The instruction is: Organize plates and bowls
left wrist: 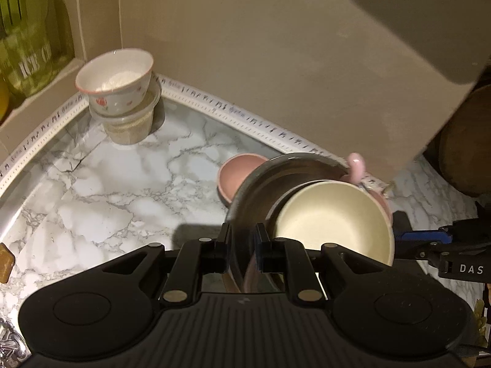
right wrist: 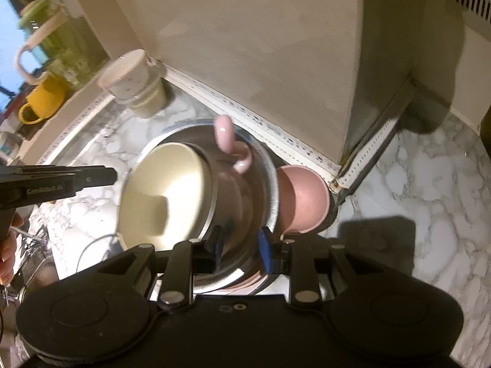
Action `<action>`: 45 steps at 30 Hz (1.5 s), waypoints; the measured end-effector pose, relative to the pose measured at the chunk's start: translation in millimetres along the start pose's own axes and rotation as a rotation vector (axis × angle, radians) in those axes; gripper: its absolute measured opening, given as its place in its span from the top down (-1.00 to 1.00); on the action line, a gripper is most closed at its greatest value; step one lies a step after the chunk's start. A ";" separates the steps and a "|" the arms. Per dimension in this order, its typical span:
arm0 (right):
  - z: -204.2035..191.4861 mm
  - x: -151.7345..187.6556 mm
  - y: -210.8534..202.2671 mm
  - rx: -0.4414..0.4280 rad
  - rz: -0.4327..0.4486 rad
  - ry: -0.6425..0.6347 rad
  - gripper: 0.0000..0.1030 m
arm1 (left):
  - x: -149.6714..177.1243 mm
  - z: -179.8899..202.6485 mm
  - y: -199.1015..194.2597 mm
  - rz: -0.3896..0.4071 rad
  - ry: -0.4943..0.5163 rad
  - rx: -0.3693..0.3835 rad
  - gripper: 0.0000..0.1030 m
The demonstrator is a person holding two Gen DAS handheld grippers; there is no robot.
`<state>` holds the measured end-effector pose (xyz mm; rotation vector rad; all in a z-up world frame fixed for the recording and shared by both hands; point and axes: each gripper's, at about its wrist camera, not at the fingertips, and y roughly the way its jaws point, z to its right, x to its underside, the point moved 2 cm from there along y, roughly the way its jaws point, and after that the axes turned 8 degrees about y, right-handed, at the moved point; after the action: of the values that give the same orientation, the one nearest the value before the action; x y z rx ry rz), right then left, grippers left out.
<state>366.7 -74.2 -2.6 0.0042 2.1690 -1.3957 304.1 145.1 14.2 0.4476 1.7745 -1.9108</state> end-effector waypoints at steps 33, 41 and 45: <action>-23.8 111.3 -99.4 -0.033 0.450 -0.162 -0.32 | 88.3 108.4 -110.9 0.300 0.094 -0.072 -0.33; -12.6 132.1 -120.7 -0.036 0.528 -0.149 -0.77 | 101.8 117.2 -122.1 0.332 0.104 -0.075 -0.48; -8.9 139.2 -128.5 -0.034 0.578 -0.146 -0.99 | 108.0 118.7 -125.7 0.348 0.083 -0.074 -0.56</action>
<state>207.5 -165.6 45.3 0.4643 1.8622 -0.9901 155.5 17.8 71.2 0.7643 1.6826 -1.5999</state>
